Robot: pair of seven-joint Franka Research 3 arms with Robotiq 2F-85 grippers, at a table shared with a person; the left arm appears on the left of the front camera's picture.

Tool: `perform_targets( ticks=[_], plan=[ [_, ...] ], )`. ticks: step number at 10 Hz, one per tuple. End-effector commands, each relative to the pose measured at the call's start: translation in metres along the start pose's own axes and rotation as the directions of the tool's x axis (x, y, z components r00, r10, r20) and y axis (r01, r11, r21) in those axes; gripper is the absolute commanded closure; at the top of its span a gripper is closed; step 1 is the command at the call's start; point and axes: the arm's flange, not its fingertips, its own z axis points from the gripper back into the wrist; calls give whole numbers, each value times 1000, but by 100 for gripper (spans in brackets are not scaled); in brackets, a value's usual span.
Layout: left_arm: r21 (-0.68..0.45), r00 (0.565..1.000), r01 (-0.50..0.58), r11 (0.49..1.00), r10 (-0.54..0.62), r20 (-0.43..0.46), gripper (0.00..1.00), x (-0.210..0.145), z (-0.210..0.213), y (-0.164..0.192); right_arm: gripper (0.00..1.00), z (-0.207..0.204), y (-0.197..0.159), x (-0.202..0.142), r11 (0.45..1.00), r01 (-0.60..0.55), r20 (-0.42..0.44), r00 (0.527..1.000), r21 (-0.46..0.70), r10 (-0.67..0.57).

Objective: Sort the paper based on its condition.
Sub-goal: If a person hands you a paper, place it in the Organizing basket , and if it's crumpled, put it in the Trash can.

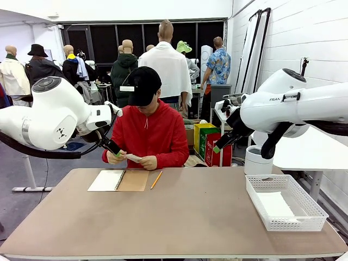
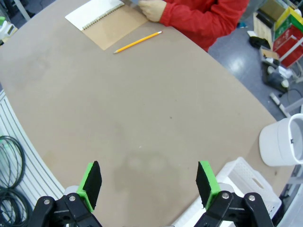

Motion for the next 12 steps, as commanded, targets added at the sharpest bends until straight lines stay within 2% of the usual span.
perform_targets(
  ticks=[1,12],
  plan=[
    [0,1000,0,1000,0,0,0,0,0,0,0,0,-1,0,1000,1,1,1000,-2,-1],
    [0,1000,0,1000,0,0,0,0,0,0,0,0,-1,0,1000,1,1,1000,-2,-1]
  ],
)
